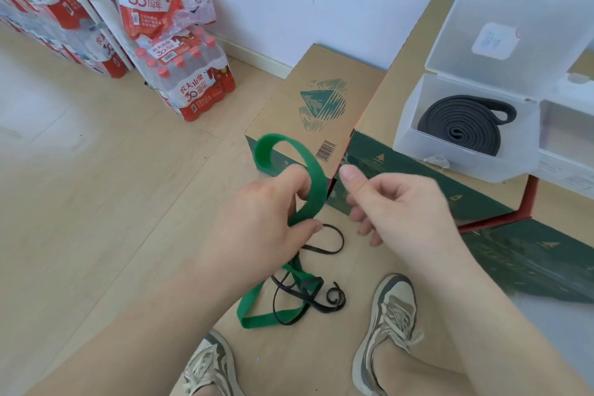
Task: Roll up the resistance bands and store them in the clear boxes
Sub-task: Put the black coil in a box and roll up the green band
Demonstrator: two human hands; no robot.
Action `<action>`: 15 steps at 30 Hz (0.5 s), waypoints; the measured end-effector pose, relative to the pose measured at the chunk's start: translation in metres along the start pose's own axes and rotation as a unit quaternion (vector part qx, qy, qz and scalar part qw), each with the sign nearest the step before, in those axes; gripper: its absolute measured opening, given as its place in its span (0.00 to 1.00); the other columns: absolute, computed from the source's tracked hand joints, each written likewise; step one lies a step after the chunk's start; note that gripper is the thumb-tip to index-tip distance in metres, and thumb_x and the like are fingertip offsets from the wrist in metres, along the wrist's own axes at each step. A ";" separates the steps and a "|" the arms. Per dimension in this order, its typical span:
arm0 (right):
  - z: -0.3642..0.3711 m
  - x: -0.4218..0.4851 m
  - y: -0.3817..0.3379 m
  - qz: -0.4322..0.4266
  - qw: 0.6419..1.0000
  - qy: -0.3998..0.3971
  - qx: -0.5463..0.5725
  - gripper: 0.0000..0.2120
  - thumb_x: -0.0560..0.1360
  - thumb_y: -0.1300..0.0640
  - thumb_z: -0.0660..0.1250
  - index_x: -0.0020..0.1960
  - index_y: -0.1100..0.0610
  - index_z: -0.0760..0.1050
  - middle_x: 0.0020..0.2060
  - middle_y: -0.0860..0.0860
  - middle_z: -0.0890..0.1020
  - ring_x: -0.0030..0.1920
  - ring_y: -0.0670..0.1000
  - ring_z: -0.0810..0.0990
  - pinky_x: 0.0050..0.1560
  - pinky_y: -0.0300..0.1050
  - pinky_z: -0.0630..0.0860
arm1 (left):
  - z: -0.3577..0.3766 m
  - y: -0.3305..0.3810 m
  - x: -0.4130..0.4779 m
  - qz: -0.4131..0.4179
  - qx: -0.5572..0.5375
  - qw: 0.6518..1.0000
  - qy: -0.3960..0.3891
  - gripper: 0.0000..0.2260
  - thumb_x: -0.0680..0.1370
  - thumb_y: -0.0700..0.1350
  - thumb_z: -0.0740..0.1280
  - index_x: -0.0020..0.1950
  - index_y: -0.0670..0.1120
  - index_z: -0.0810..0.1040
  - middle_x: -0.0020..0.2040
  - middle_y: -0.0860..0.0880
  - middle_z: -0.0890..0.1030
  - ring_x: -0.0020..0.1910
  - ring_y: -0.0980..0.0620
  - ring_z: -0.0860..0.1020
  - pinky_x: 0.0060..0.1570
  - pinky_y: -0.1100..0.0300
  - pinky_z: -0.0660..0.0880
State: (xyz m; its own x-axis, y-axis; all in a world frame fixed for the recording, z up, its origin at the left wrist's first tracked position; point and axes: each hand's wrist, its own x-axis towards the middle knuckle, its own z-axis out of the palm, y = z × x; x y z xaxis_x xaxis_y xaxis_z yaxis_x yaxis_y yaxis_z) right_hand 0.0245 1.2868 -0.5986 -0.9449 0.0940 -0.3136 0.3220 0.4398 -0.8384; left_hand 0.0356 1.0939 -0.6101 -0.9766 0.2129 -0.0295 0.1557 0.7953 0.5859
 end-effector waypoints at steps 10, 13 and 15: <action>0.027 -0.005 0.001 0.021 0.946 -0.117 0.300 0.14 0.81 0.53 0.66 0.55 0.63 0.84 0.50 0.60 0.88 0.52 0.60 0.88 0.55 0.58 0.84 | 0.002 0.002 -0.003 0.070 0.037 0.993 0.083 0.15 0.68 0.40 0.73 0.51 0.51 0.75 0.41 0.57 0.74 0.37 0.54 0.73 0.35 0.54 0.75; 0.025 -0.002 -0.001 0.016 0.935 -0.122 0.333 0.14 0.85 0.58 0.60 0.56 0.66 0.81 0.51 0.64 0.86 0.48 0.60 0.85 0.45 0.53 0.81 | 0.001 -0.001 -0.002 0.042 -0.044 0.995 0.077 0.18 0.67 0.44 0.76 0.53 0.54 0.75 0.42 0.59 0.72 0.41 0.59 0.73 0.42 0.62 0.73; 0.023 0.000 -0.002 0.015 0.919 -0.126 0.373 0.15 0.85 0.57 0.60 0.57 0.67 0.80 0.52 0.64 0.86 0.48 0.61 0.83 0.44 0.53 0.81 | 0.001 -0.002 -0.002 0.023 -0.102 0.992 0.070 0.22 0.67 0.43 0.79 0.55 0.56 0.73 0.47 0.59 0.74 0.49 0.57 0.76 0.50 0.62 0.74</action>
State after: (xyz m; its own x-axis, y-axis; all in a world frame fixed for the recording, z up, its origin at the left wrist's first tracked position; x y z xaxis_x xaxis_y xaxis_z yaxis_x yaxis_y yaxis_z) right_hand 0.0255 1.2659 -0.6072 -0.9212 -0.1554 -0.3567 0.3881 -0.3022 -0.8707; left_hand 0.0369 1.0923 -0.6117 -0.9823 0.1547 0.1055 0.1817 0.6519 0.7362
